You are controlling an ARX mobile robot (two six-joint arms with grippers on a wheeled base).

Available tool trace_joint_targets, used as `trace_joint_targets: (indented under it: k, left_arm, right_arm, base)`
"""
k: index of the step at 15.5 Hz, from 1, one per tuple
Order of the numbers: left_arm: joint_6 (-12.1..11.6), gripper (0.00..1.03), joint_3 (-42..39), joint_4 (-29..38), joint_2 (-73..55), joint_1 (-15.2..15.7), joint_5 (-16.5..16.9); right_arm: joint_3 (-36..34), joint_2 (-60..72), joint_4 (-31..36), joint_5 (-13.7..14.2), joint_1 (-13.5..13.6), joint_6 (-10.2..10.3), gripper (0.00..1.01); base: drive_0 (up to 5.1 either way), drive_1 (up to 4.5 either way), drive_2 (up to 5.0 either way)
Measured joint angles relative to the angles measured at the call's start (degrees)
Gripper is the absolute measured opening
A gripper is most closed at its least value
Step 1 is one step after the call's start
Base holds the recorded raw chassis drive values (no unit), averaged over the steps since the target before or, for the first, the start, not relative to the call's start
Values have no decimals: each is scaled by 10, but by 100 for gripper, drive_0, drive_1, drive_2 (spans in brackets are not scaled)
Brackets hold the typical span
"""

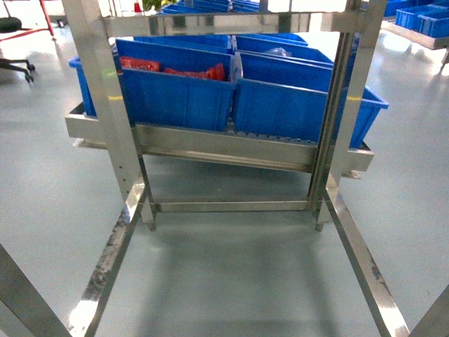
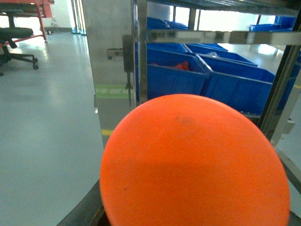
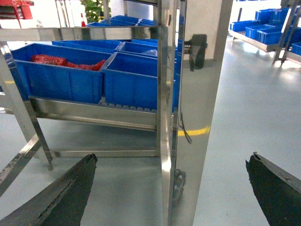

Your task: Pick capacitor and pack into box

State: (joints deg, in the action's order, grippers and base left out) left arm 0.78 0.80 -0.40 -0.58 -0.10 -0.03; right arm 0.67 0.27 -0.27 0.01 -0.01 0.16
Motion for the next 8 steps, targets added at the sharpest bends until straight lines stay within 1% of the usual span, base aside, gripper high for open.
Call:
trace_joint_targets:
  k: [8]
  left_arm:
    - [0, 44, 0, 0, 0, 0, 0]
  right_arm:
    - [0, 0, -1, 0, 0, 0, 98]
  base:
    - [0, 0, 0]
